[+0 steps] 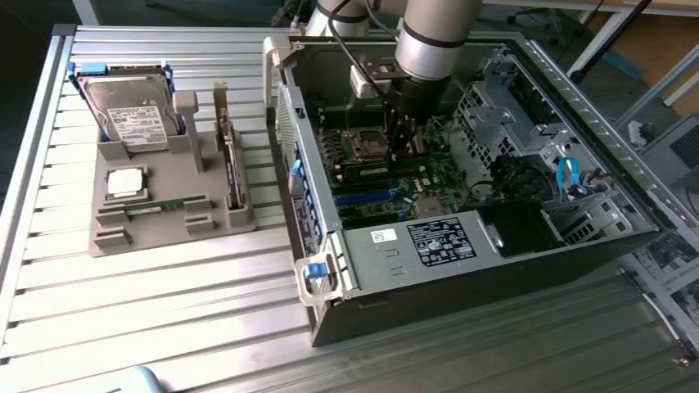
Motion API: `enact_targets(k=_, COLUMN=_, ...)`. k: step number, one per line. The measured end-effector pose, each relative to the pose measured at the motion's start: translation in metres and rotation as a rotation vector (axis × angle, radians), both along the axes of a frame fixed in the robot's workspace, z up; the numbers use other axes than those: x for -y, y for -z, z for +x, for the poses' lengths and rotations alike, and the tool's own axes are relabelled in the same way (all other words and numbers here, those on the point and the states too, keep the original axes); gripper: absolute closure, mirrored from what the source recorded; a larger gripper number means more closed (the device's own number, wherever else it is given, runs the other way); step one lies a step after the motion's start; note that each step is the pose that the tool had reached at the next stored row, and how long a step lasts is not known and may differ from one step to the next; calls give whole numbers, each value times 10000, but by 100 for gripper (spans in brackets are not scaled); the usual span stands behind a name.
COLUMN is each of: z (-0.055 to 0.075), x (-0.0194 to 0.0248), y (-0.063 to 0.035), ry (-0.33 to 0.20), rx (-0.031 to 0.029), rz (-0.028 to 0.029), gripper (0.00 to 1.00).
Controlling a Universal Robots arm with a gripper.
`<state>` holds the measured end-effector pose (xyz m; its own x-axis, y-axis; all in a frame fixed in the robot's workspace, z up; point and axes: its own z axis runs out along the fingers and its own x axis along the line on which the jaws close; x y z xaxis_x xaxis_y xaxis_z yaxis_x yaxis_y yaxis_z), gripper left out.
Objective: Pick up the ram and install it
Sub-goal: 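Insert the ram into the slot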
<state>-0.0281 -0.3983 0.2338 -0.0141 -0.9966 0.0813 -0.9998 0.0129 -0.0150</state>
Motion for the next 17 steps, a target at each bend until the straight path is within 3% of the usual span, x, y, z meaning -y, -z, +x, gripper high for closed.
enact_targets(k=4, z=-4, x=0, y=0, ry=0, rx=-1, rz=4, gripper=88)
enact_targets(k=9, z=-4, x=0, y=25, ry=0, rx=-1, rz=84, gripper=88)
enact_targets(k=17, z=-3, x=0, y=31, ry=-1, rx=-1, rz=92, gripper=88)
